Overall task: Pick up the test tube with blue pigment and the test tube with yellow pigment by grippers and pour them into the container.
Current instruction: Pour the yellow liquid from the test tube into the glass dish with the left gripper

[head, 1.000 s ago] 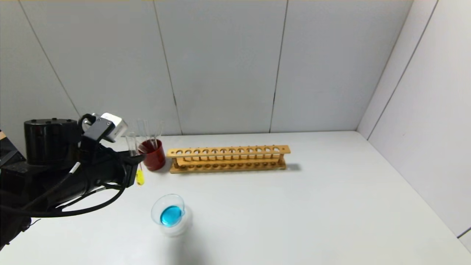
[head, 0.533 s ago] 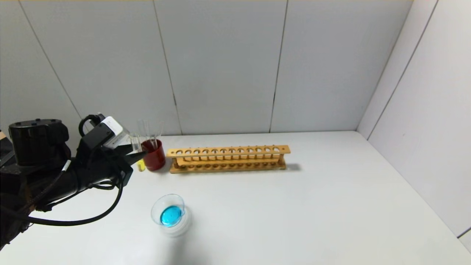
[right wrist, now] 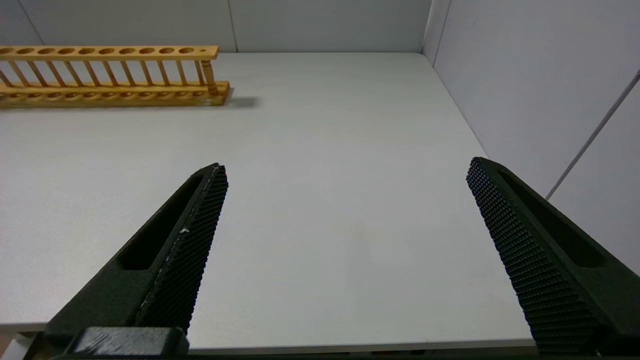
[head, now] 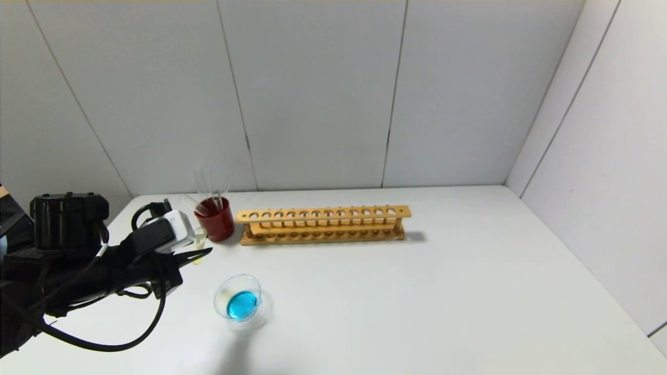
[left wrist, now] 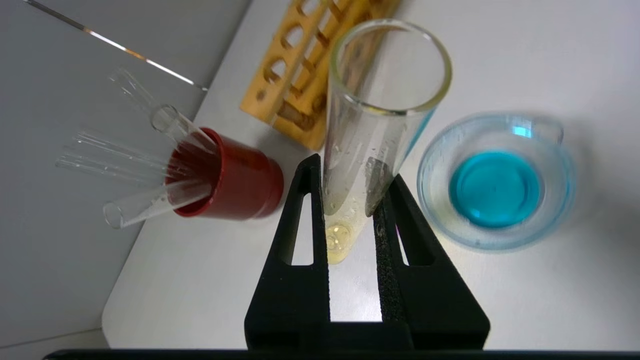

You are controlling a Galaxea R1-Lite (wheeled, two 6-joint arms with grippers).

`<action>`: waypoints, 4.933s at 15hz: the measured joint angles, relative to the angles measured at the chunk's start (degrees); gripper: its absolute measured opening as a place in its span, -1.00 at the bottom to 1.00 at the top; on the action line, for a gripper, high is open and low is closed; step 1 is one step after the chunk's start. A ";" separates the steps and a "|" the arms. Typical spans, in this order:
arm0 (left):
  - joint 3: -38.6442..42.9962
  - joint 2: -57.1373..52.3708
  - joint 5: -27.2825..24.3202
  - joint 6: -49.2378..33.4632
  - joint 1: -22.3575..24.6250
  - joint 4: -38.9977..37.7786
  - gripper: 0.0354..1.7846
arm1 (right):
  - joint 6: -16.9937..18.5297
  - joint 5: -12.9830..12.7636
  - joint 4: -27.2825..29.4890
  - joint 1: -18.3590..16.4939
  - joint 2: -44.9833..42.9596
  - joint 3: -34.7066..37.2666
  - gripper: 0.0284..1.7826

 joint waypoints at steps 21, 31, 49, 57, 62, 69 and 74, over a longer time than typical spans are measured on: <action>-4.66 3.22 2.12 32.54 3.07 4.51 -0.68 | 0.00 0.02 -0.02 0.00 0.00 0.00 0.96; -4.60 4.28 2.43 35.97 1.29 3.06 -0.68 | 0.00 0.00 0.00 0.00 0.00 0.00 0.96; -5.36 6.64 5.01 48.19 -0.09 0.99 -0.68 | 0.00 0.02 0.00 0.00 0.00 0.00 0.96; -5.80 7.91 5.13 51.74 -0.74 0.82 -0.68 | 0.00 0.00 0.00 0.05 0.00 0.00 0.96; -6.66 8.70 5.16 53.78 -0.74 0.13 -0.68 | 0.00 0.00 0.00 0.05 0.00 0.00 0.96; -6.67 9.45 5.21 55.22 -1.11 0.02 -0.68 | 0.00 0.00 0.00 0.10 0.00 0.00 0.96; -6.25 9.24 4.38 59.01 -1.13 0.60 -0.68 | 0.00 0.02 0.00 0.05 0.00 0.00 0.96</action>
